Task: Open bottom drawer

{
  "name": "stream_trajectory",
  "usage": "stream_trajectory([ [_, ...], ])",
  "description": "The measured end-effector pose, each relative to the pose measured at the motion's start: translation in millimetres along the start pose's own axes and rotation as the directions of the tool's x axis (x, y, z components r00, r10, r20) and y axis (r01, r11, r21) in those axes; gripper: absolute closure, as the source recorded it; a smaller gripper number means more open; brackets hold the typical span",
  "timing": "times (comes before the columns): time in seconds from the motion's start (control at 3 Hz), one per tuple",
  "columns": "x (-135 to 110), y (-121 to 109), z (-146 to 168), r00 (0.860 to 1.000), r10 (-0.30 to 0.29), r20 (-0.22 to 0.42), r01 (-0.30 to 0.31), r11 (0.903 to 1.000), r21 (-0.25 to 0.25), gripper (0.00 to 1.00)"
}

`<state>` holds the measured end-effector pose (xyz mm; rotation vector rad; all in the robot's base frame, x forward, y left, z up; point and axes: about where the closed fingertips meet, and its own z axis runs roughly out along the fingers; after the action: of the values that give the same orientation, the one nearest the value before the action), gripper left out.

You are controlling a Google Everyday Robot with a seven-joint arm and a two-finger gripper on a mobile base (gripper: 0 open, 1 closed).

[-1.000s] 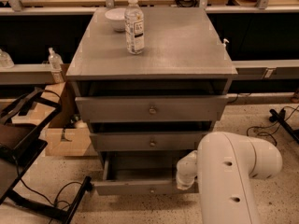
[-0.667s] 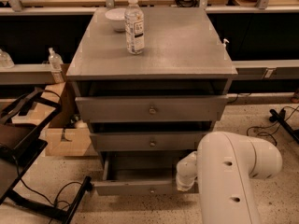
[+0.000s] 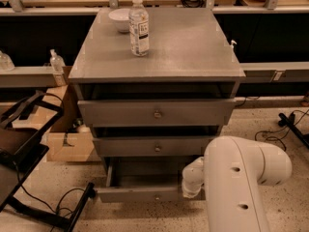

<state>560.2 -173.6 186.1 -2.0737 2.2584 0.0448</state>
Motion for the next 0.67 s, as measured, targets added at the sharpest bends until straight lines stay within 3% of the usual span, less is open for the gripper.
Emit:
stream_trajectory([
  [0.67,0.1,1.8,0.8,1.0,0.0,0.0,0.0,1.0,-0.003,0.12],
])
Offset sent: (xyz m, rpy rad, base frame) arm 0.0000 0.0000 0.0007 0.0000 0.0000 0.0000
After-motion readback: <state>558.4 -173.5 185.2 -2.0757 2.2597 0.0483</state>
